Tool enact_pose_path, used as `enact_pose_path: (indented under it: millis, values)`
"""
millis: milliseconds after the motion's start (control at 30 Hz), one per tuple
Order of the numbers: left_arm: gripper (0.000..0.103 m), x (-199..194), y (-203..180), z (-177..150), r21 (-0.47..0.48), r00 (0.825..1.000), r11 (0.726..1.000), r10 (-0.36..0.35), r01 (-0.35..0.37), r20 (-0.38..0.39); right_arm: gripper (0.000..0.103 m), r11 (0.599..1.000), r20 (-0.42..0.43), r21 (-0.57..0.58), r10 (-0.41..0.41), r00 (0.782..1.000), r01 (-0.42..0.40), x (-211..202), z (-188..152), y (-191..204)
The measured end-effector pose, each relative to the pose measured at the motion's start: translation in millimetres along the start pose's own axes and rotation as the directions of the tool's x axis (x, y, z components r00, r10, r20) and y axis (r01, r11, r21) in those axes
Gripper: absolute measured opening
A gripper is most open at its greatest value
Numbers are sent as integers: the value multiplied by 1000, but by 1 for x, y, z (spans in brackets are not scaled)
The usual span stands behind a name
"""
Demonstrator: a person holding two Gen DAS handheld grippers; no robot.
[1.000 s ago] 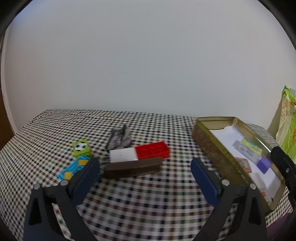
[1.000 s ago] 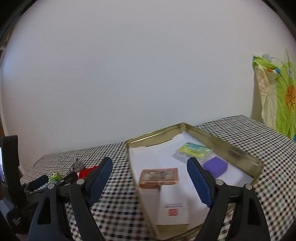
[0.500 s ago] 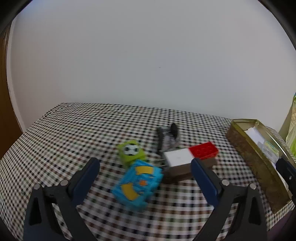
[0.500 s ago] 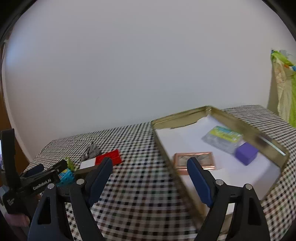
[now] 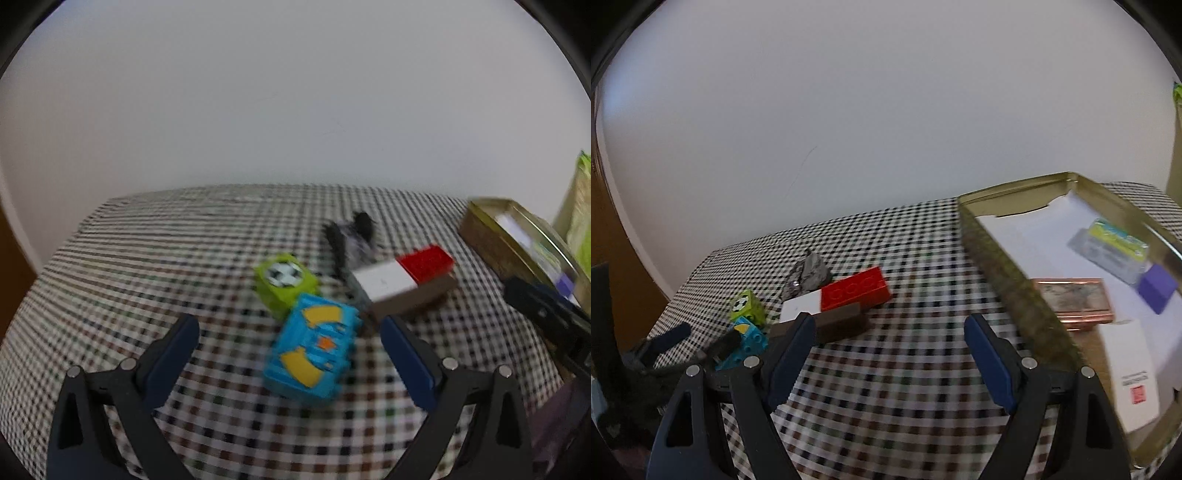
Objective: Organize rigid objects
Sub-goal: 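Grasp the blue toy brick with the left gripper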
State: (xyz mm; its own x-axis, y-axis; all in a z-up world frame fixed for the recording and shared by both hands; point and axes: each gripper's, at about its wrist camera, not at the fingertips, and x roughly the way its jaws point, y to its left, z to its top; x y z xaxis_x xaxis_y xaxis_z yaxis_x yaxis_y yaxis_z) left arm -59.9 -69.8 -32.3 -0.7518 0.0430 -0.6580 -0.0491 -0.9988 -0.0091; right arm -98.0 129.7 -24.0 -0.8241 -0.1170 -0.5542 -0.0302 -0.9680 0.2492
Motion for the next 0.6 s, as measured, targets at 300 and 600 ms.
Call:
enact_pose_path:
  millis: [300, 600]
  values:
    - [71, 35, 4, 0, -65, 987, 998, -11, 0, -162, 84, 999, -29, 9, 42, 999, -42, 12, 1, 6]
    - [43, 34, 11, -2, -151, 989, 989, -32, 10, -144, 84, 995, -53, -37, 89, 995, -91, 36, 13, 21]
